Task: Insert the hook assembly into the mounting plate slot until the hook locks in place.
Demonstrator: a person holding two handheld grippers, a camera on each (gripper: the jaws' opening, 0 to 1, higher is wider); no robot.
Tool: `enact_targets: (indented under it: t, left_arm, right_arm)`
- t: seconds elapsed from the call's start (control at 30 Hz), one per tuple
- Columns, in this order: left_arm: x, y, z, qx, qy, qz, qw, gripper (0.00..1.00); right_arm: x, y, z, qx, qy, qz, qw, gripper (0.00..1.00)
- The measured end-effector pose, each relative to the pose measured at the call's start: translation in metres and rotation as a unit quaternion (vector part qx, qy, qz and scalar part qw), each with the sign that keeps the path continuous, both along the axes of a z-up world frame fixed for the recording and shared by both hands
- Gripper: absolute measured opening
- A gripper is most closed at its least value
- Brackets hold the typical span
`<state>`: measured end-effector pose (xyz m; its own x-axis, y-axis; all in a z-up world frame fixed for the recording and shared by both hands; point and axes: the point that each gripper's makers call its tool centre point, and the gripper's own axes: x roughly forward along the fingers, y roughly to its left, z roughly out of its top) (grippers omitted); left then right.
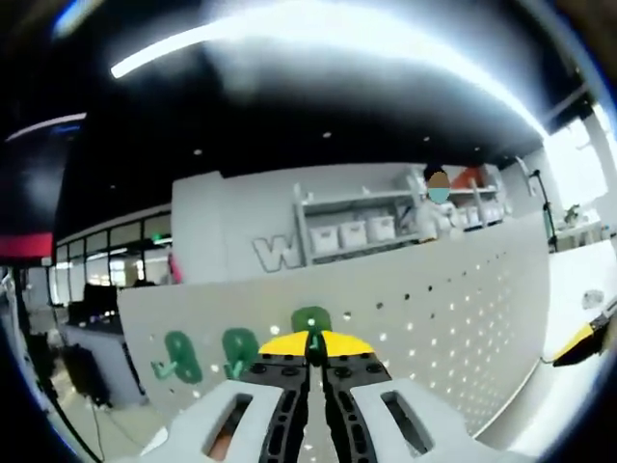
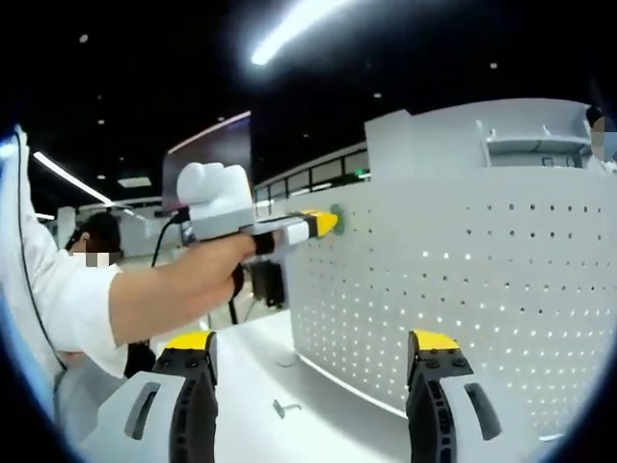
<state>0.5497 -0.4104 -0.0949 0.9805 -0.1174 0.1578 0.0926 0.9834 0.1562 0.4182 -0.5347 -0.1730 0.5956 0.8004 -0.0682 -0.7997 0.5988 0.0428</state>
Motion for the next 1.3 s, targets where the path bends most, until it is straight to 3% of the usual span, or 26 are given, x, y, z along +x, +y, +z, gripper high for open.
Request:
enact_targets:
  t: [1.13,1.3]
  left_arm:
    - [0.009,0.0,-0.006,0.035,0.002,0.013,0.9993,0.03]
    - [0.01,-0.001,-0.008,0.055,0.002,0.021,0.9983,0.03]
  right_arm:
    - [0.0,-0.003,-0.006,0.0,0.011,-0.001,0.9999,0.78]
    - [0.0,-0.002,-0.007,0.0,0.014,0.0,0.9999,0.78]
